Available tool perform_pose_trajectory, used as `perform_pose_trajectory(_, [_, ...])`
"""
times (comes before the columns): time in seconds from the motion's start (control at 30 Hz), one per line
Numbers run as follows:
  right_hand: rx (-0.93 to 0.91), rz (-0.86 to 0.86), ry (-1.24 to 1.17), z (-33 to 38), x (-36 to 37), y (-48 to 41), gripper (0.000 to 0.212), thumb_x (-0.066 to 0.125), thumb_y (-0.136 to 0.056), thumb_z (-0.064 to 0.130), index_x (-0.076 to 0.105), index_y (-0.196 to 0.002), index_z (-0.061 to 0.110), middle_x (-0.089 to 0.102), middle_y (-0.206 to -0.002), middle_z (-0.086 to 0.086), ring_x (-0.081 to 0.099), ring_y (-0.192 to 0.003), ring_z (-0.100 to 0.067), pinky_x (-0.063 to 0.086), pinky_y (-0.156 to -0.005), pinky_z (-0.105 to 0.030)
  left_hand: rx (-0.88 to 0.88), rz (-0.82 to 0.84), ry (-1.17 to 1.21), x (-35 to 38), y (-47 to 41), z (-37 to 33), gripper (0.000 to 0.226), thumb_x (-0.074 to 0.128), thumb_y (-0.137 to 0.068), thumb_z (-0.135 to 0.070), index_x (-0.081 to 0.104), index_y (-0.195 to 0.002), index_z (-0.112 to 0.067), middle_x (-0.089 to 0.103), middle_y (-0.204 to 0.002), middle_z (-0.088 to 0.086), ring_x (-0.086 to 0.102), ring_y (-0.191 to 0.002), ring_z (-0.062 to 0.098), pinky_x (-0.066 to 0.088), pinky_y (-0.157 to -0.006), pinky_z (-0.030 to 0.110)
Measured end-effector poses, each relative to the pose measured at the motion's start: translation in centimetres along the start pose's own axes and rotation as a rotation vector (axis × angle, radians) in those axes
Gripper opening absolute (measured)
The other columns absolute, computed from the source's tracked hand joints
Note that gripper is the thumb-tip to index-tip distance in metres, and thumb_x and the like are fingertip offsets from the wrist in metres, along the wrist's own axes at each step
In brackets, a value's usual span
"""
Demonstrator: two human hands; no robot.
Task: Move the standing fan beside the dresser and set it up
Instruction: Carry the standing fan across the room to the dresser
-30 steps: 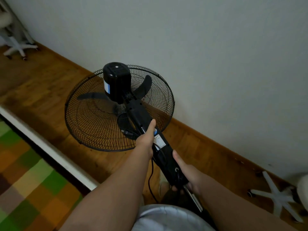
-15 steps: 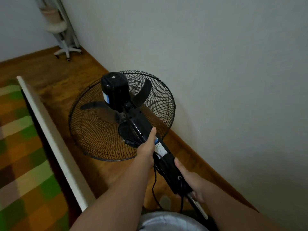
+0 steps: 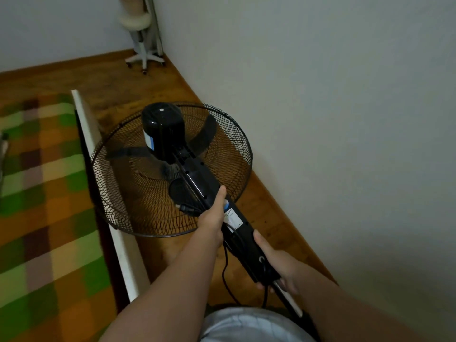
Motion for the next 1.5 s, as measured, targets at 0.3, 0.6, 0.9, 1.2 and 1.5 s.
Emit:
perform_pose_trajectory(0.3, [-0.067,0.035,0.038,16.5,6.2,-4.3,0.095,0.045,-0.073,0.088,0.073,-0.103,0.003,0.077,-0.088,-0.019,0.071,-0.071,-0.028,0.050,-0.047,-0.025,0.064,-0.025,0.059,-6.5,-5.7,-15.5,0.106,0.080,-0.038,-0.083,0.066,-0.121,-0.017,0.067,-0.115,0.011,0.066,-0.102,0.033,0.053,-0.097,0.052])
perform_pose_trajectory(0.6, [-0.105,0.068,0.091,28.1,8.3,-8.5,0.099,0.045,-0.071,0.090,0.071,-0.107,0.001,0.076,-0.088,-0.016,0.072,-0.075,-0.027,0.052,-0.049,-0.026,0.088,-0.064,0.104,-9.1,-9.9,-26.3,0.133,0.077,-0.018,-0.088,0.062,-0.129,-0.017,0.063,-0.125,0.011,0.061,-0.111,0.033,0.048,-0.104,0.053])
perform_pose_trajectory(0.9, [-0.141,0.081,0.035,40.3,6.4,-16.6,0.104,0.053,-0.067,0.090,0.065,-0.124,0.005,0.073,-0.110,-0.017,0.071,-0.088,-0.027,0.059,-0.076,-0.035,0.081,-0.105,0.131,-7.4,-17.4,-37.3,0.121,0.082,-0.023,-0.081,0.064,-0.123,-0.015,0.068,-0.115,0.012,0.067,-0.101,0.034,0.053,-0.097,0.052])
perform_pose_trajectory(1.2, [-0.104,0.095,0.019,52.0,4.8,-20.3,0.113,0.057,-0.059,0.092,0.059,-0.133,0.007,0.068,-0.123,-0.018,0.071,-0.100,-0.030,0.061,-0.083,-0.041,0.070,-0.134,0.174,-5.5,-22.5,-47.6,0.097,0.085,-0.034,-0.074,0.067,-0.109,-0.015,0.070,-0.111,0.015,0.070,-0.098,0.036,0.055,-0.094,0.055])
perform_pose_trajectory(1.5, [-0.039,0.066,0.200,60.7,6.2,-23.6,0.113,0.042,-0.055,0.095,0.064,-0.125,0.009,0.073,-0.104,-0.011,0.072,-0.092,-0.025,0.056,-0.074,-0.032,0.047,-0.128,0.199,-7.4,-27.3,-55.2,0.078,0.086,-0.055,-0.068,0.065,-0.108,-0.014,0.072,-0.105,0.017,0.072,-0.092,0.037,0.057,-0.089,0.056])
Point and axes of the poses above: each hand's wrist, its own y-axis away from the middle knuckle, its own x-axis out of the palm, z = x × y, the point moved 7 cm from there along -y, towards the middle knuckle
